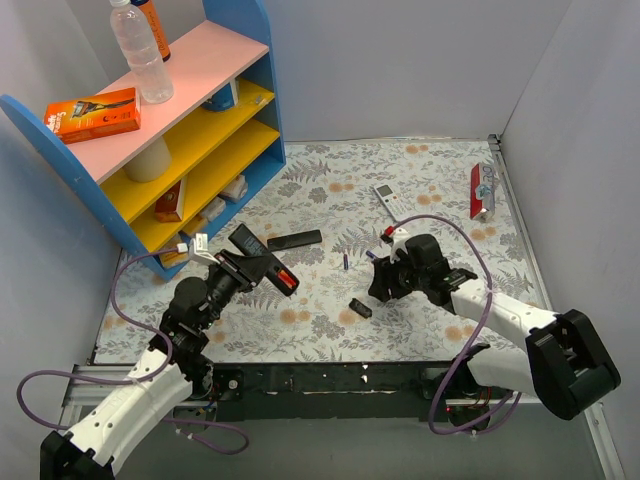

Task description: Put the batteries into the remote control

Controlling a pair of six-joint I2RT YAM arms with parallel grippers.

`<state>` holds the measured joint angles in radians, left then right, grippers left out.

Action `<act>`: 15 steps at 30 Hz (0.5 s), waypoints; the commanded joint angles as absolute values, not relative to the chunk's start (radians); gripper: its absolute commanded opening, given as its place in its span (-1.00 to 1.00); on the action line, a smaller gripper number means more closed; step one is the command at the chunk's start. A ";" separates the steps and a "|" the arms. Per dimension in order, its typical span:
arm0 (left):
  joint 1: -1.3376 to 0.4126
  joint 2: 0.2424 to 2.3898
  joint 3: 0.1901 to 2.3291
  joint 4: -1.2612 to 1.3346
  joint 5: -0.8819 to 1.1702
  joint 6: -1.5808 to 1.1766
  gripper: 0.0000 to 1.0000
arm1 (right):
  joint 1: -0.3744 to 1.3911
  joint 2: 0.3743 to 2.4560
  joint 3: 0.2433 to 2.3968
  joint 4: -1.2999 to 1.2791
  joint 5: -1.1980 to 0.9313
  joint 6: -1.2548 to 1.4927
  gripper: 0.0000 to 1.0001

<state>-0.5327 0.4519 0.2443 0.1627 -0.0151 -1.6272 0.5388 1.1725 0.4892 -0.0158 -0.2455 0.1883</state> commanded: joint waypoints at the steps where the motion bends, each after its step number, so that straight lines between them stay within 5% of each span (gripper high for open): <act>1: -0.537 0.462 0.265 0.213 0.031 -1.625 -1.00 | 0.601 1.204 0.532 -0.121 -0.130 0.209 0.22; 15: -0.537 0.526 0.265 0.244 0.081 -1.624 -1.00 | 0.793 1.377 0.640 -0.199 0.026 0.216 0.16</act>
<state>-0.5323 0.5278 0.2443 0.1970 0.0586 -1.6279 0.7460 1.3201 0.5819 -0.1406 -0.0750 0.2104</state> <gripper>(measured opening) 0.189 0.579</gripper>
